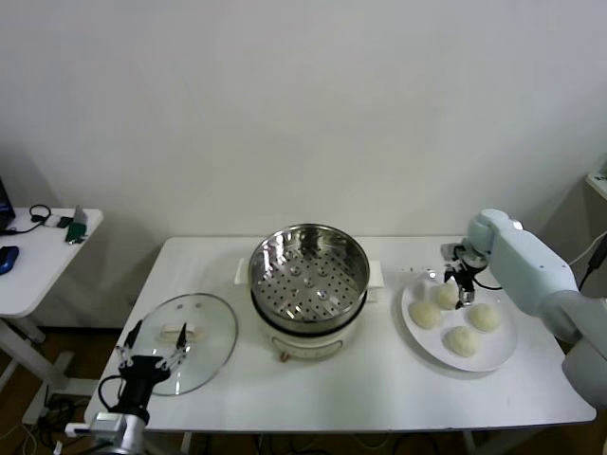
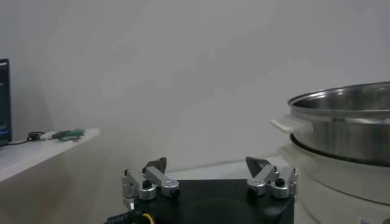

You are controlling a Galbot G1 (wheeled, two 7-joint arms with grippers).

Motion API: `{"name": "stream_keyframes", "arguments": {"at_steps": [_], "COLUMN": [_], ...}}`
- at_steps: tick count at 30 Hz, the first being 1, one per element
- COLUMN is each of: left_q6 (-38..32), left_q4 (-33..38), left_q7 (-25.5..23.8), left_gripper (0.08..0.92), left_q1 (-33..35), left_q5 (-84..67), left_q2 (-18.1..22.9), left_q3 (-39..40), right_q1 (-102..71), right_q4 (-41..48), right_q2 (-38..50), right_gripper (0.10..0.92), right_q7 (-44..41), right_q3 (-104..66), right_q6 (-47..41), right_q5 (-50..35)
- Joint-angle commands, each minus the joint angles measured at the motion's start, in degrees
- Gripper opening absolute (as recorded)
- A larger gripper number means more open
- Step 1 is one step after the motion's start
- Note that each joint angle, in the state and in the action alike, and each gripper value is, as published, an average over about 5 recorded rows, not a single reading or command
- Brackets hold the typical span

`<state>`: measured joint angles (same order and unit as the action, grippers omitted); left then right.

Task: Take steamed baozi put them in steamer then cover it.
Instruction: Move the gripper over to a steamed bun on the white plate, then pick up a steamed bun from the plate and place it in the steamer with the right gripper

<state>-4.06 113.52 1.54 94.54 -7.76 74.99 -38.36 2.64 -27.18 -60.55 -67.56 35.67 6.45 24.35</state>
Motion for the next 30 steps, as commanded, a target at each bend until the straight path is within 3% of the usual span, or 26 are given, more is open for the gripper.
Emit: {"name": "stream_keyframes", "arguments": {"at_steps": [1, 14, 30], "left_q6": [-0.04, -0.08, -0.28], "left_q4": [-0.06, 0.03, 0.03], "left_q7": [-0.01, 0.03, 0.03], "left_gripper": [0.823, 0.823, 0.823], "left_q1": [-0.05, 0.09, 0.40], "left_q5": [0.00, -0.37, -0.56], "left_q2": [-0.05, -0.06, 0.22], "left_q3": [0.02, -0.29, -0.65], "right_q1": [0.07, 0.03, 5.22], "right_q4": [1.66, 3.06, -2.61], "right_q2": [-1.02, -2.08, 0.48], "right_gripper": [0.821, 0.696, 0.685], "right_q7": [0.14, -0.38, -3.19], "right_q3": [-0.85, -1.70, 3.74], "right_q6": [0.44, 1.45, 4.88], "right_q5": [1.71, 3.51, -2.28]}}
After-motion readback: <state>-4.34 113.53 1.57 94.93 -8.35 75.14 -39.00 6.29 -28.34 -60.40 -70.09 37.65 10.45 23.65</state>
